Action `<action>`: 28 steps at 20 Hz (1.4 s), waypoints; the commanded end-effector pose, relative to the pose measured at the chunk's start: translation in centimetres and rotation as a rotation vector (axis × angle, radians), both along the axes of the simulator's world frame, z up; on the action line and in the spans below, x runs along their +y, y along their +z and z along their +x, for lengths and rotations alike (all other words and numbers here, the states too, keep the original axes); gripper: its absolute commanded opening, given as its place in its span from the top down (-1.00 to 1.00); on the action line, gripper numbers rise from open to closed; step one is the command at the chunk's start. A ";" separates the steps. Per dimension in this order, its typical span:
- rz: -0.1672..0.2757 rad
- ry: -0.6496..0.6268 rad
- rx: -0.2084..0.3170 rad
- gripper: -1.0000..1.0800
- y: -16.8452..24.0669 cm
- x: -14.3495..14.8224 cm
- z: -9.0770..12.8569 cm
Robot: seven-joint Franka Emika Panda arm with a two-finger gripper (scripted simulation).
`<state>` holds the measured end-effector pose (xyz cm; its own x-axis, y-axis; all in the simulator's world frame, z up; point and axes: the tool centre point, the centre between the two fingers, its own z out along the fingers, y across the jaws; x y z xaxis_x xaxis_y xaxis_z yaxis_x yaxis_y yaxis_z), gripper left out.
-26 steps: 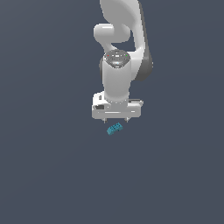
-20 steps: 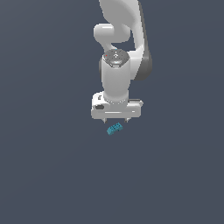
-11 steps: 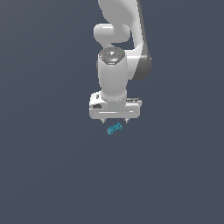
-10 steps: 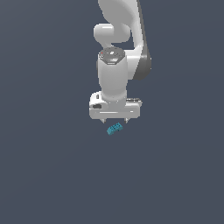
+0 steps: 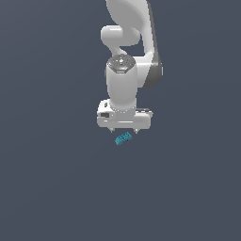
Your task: Pick up the object and move it to a goal position.
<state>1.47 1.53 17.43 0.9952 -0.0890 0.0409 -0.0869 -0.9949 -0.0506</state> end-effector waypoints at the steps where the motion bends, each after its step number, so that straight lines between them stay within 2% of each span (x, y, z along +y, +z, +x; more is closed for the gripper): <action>1: 0.001 -0.040 0.004 -0.92 -0.5 0.1 -0.2; 28: -0.009 -0.737 0.059 -0.92 -8.1 0.5 -3.9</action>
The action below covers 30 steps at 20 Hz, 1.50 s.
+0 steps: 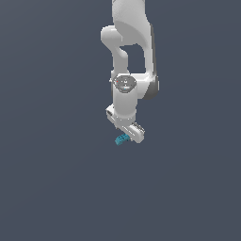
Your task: Pick up the object and move it to a goal position.
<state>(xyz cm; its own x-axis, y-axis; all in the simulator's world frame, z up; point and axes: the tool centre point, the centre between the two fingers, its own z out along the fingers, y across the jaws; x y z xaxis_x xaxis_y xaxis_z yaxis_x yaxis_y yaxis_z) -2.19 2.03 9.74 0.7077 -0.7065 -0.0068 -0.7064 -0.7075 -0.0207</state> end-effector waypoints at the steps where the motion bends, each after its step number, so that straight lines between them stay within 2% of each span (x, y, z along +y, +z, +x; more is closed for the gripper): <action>1: -0.004 -0.065 0.004 -0.92 -0.6 0.0 -0.4; 13: -0.017 -0.246 0.012 -0.92 -2.4 -0.2 -1.5; 22: -0.018 -0.259 0.012 -0.92 -2.8 -0.2 -1.6; 30: -0.018 -0.263 0.013 -0.92 -6.1 -0.2 -1.7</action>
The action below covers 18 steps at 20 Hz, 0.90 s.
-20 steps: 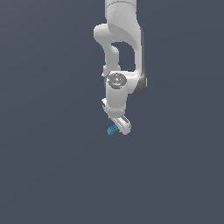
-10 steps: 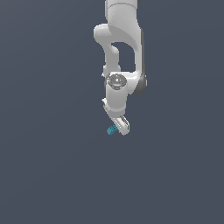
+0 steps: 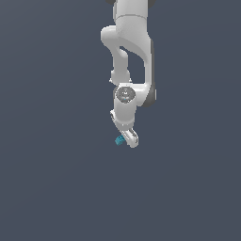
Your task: Pick up the object and move it to a goal position.
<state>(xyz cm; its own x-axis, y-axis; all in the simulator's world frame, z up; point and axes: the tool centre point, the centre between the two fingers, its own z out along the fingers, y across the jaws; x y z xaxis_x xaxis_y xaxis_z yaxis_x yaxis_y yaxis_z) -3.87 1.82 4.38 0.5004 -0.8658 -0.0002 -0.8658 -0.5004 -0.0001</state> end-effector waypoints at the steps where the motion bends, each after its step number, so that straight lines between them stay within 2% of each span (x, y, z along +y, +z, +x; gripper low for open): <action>1: 0.000 -0.001 0.000 -0.92 -1.2 0.0 0.0; 7: 0.000 -0.002 0.000 -0.92 -2.2 0.0 0.0; 8: 0.000 -0.002 0.000 1.00 -2.2 0.0 0.0; 18: 0.000 -0.001 0.000 1.00 -2.1 0.0 0.1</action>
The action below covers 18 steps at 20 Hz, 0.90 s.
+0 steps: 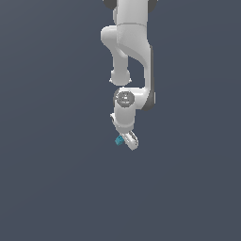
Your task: Pick up the object and move it to a goal position.
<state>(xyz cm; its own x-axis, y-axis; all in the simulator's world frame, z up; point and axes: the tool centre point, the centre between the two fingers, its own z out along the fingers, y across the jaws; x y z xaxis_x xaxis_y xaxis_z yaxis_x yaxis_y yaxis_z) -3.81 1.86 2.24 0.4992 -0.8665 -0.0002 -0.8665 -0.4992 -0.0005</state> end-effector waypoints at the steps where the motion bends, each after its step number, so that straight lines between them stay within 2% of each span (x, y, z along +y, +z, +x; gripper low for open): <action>1: 0.000 0.000 0.000 1.00 0.0 0.0 0.0; 10: 0.001 0.000 0.000 1.00 2.5 -1.8 -0.5; 18: 0.002 -0.001 0.000 1.00 8.3 -6.1 -1.6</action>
<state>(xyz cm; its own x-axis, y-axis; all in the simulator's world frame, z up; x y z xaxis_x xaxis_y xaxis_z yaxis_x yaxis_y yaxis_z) -5.21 -3.23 9.18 0.4990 -0.8666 -0.0024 -0.8666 -0.4990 0.0006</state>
